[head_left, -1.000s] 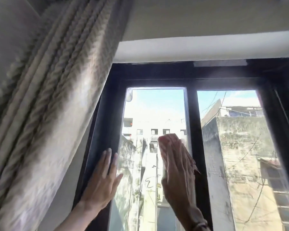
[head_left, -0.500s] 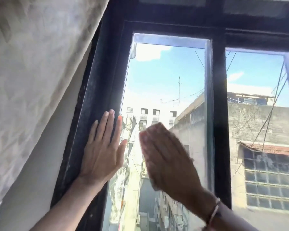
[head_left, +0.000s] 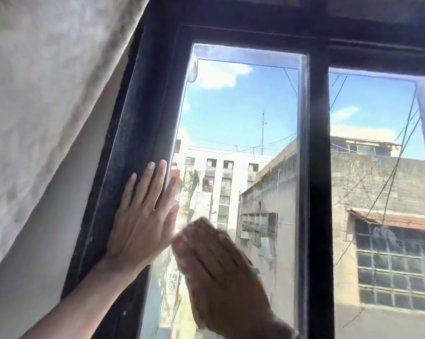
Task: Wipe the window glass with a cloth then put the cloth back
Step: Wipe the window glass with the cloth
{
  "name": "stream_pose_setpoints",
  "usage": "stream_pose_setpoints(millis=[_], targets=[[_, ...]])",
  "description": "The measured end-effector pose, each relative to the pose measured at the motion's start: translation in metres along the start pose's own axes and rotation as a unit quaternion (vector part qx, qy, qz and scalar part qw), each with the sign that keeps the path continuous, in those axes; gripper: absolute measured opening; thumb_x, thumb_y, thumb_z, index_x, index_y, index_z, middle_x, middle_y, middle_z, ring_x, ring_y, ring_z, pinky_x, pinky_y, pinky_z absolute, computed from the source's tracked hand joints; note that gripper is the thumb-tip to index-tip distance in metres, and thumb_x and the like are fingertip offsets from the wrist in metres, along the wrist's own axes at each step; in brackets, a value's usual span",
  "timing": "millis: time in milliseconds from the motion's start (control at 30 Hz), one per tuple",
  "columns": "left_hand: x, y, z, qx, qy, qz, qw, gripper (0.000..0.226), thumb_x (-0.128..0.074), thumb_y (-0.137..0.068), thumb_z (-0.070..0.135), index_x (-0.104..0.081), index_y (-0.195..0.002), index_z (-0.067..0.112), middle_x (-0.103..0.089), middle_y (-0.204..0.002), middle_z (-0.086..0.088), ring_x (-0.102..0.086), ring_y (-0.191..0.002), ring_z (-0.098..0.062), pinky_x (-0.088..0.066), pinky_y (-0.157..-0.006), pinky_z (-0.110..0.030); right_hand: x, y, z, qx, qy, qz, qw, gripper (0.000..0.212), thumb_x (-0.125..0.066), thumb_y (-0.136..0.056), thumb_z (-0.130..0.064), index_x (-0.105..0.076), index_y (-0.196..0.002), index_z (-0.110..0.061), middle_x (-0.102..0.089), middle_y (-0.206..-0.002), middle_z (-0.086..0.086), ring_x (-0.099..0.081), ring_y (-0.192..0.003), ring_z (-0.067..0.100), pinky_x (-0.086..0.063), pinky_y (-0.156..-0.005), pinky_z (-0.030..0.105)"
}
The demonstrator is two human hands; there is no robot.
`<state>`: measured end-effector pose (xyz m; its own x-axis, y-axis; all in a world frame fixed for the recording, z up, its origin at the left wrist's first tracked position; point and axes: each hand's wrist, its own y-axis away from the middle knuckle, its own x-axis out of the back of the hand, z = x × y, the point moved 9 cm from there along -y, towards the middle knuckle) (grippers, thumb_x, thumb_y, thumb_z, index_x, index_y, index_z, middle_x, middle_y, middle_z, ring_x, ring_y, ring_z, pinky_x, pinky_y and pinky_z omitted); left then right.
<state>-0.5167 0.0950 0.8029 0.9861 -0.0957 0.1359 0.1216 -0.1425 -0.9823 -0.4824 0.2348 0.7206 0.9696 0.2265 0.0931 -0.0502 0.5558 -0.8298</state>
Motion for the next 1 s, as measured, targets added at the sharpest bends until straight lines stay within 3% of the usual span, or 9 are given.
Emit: stream_pose_setpoints(millis=[100,233,367,433,533,600,767,933,1000], targets=[[-0.001,0.002,0.002,-0.003,0.023,-0.002,1.0,0.064,-0.027,-0.104,0.043,-0.017,-0.164,0.021,-0.016,-0.175,-0.014,-0.009,-0.163,-0.035,-0.021,-0.13,-0.063,0.008,0.005,0.055,0.016,0.016,-0.028,0.999,0.059,-0.049,-0.108,-0.029,-0.048,-0.166,-0.022,-0.048,-0.176,0.005,-0.034,-0.17,0.022,-0.045,-0.133,0.049],[0.001,0.0,0.005,-0.004,0.022,-0.003,1.0,0.064,-0.025,-0.105,0.044,-0.017,-0.164,0.021,-0.016,-0.174,-0.015,-0.007,-0.162,-0.04,-0.022,-0.13,-0.064,0.037,-0.041,0.146,-0.25,0.059,0.105,0.961,0.058,-0.036,-0.114,-0.025,-0.038,-0.17,-0.009,-0.038,-0.18,0.016,-0.03,-0.171,0.032,-0.04,-0.135,0.06],[0.003,0.003,0.005,-0.013,0.016,-0.005,1.0,0.064,-0.027,-0.105,0.043,-0.017,-0.164,0.021,-0.015,-0.174,-0.015,-0.006,-0.162,-0.04,-0.02,-0.13,-0.064,0.008,0.022,0.0,-0.04,-0.004,-0.006,0.999,0.058,-0.058,-0.1,-0.021,-0.059,-0.158,-0.019,-0.055,-0.171,0.006,-0.043,-0.166,0.023,-0.053,-0.126,0.046],[0.001,0.005,0.004,-0.014,0.019,-0.012,1.0,0.065,-0.026,-0.104,0.046,-0.015,-0.164,0.023,-0.013,-0.175,-0.015,-0.005,-0.163,-0.04,-0.02,-0.13,-0.064,0.014,0.023,0.023,0.005,-0.023,-0.018,1.0,0.058,-0.06,-0.1,-0.023,-0.059,-0.157,-0.021,-0.059,-0.168,0.002,-0.044,-0.165,0.021,-0.052,-0.127,0.045],[0.002,0.002,0.005,-0.012,0.025,-0.014,1.0,0.067,-0.025,-0.104,0.048,-0.014,-0.164,0.023,-0.013,-0.175,-0.015,-0.004,-0.163,-0.04,-0.021,-0.13,-0.065,0.037,-0.038,0.14,-0.212,0.017,0.065,0.975,0.055,-0.036,-0.113,-0.024,-0.044,-0.166,-0.012,-0.049,-0.174,0.014,-0.04,-0.166,0.031,-0.043,-0.133,0.058],[0.002,0.002,0.005,-0.013,0.019,-0.018,1.0,0.067,-0.025,-0.104,0.048,-0.014,-0.164,0.022,-0.013,-0.175,-0.016,-0.004,-0.163,-0.04,-0.02,-0.13,-0.065,0.035,-0.047,0.137,-0.277,0.052,0.109,0.953,0.056,-0.04,-0.113,-0.023,-0.042,-0.168,-0.007,-0.045,-0.176,0.018,-0.036,-0.169,0.035,-0.041,-0.134,0.059],[-0.001,0.005,0.003,-0.02,0.002,-0.029,0.999,0.067,-0.027,-0.104,0.049,-0.013,-0.165,0.022,-0.011,-0.175,-0.016,-0.002,-0.162,-0.042,-0.02,-0.13,-0.066,0.007,0.034,-0.006,0.035,-0.013,-0.036,0.999,0.055,-0.043,-0.109,-0.032,-0.055,-0.162,-0.023,-0.052,-0.173,0.001,-0.035,-0.169,0.022,-0.044,-0.132,0.043],[0.0,0.003,0.008,-0.025,0.004,-0.041,0.999,0.068,-0.021,-0.103,0.052,-0.013,-0.165,0.024,-0.011,-0.175,-0.016,-0.002,-0.162,-0.043,-0.021,-0.129,-0.068,0.036,-0.05,0.136,-0.231,0.074,0.111,0.964,0.06,-0.037,-0.113,-0.03,-0.039,-0.169,-0.007,-0.038,-0.179,0.018,-0.032,-0.17,0.036,-0.037,-0.137,0.056],[-0.001,0.002,0.009,-0.025,0.001,-0.049,0.998,0.068,-0.018,-0.103,0.054,-0.014,-0.164,0.025,-0.011,-0.175,-0.016,-0.004,-0.162,-0.041,-0.021,-0.128,-0.068,0.031,-0.047,0.128,-0.249,0.077,0.132,0.956,0.062,-0.04,-0.113,-0.031,-0.038,-0.169,-0.004,-0.036,-0.179,0.022,-0.03,-0.17,0.04,-0.036,-0.137,0.059]])
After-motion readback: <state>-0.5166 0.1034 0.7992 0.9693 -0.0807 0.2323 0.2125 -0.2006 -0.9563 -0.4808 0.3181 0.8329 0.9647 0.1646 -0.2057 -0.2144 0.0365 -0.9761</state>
